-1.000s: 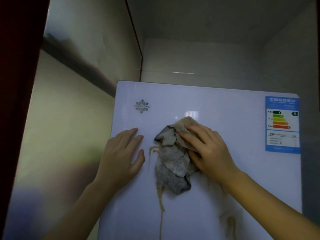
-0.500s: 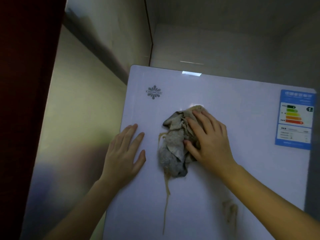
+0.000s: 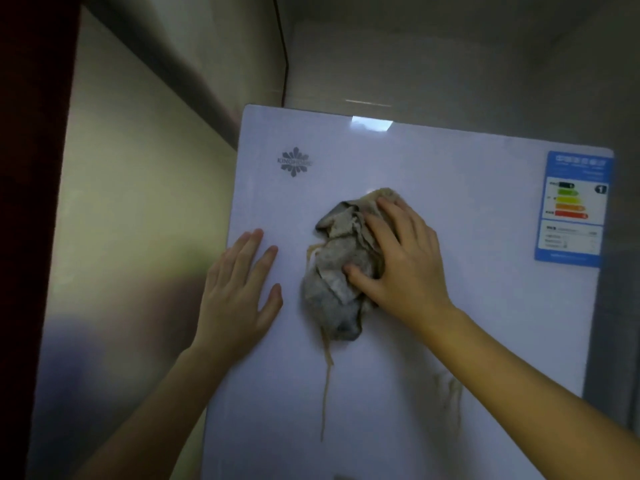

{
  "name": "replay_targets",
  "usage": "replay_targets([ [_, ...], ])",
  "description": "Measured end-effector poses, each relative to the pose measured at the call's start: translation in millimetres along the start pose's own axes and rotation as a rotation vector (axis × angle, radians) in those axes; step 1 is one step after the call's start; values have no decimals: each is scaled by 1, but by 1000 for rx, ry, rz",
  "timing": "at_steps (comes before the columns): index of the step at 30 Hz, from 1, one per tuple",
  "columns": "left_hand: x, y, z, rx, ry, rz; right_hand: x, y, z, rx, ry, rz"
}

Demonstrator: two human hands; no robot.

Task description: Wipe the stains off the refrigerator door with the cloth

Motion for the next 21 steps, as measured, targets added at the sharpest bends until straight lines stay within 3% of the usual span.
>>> replay_targets([
  [6,2,1,-5,37,-5,16,21,-18,-34,85,-10,-70],
  [14,8,4,-14,76,-24,76,70,-67,-99,-134,-6,-65],
  [21,9,1,-22,116,-15,106,65,-123,-96,-188,52,-29],
])
Point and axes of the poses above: each hand's wrist, its own y-axis towards the middle knuckle, its own x-axis out of the back of the hand, z = x × y, the point moved 3 cm from there along y, towards the middle knuckle, and after that the axes turned 9 degrees about y, right-handed, at the moved point
